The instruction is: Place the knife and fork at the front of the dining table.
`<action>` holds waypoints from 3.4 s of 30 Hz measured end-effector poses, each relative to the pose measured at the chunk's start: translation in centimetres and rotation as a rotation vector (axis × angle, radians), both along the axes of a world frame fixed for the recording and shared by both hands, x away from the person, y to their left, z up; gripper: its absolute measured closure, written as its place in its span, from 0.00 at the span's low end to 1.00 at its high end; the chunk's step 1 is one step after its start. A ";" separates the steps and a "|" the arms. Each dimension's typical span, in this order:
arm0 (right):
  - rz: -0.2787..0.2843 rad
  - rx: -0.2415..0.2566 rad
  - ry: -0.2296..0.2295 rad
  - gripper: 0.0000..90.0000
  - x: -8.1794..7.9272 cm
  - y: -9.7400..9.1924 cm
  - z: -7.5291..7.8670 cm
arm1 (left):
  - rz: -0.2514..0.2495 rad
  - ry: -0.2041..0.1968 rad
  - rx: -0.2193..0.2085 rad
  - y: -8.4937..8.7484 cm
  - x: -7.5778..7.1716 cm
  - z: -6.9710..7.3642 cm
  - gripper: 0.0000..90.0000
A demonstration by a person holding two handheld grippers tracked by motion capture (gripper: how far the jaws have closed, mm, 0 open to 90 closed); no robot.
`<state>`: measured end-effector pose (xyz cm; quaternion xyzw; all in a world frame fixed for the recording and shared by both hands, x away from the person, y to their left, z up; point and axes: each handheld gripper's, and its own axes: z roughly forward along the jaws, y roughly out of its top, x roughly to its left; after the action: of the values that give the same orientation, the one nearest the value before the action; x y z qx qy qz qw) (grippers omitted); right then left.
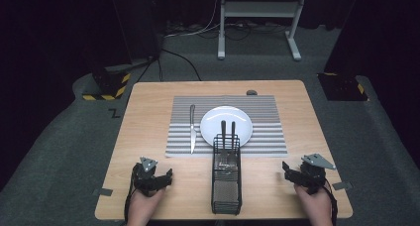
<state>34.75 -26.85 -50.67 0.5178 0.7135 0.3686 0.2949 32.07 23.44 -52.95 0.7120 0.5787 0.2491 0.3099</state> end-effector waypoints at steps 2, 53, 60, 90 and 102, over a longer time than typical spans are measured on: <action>0.017 0.015 -0.040 0.17 -0.4 0.4 0.6 | -0.004 0.003 0.001 0.0 0.0 0.0 0.12; 0.289 0.241 -0.339 0.47 0.7 13.1 8.8 | 0.013 0.028 0.005 -0.1 0.4 -0.1 0.00; 0.305 0.264 -0.340 0.57 1.4 14.2 9.1 | 0.013 0.028 0.005 -0.1 0.4 -0.1 0.00; 0.328 0.276 -0.256 0.82 3.0 15.9 8.2 | 0.011 0.029 0.003 -0.1 0.3 -0.1 0.00; 0.337 0.289 -0.253 0.93 2.9 15.9 8.2 | 0.009 0.030 0.005 -0.1 0.3 -0.1 0.00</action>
<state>37.68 -10.92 -42.50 0.3783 0.6870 0.5725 0.2392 32.37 23.33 -53.07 0.7136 0.5860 0.2413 0.2985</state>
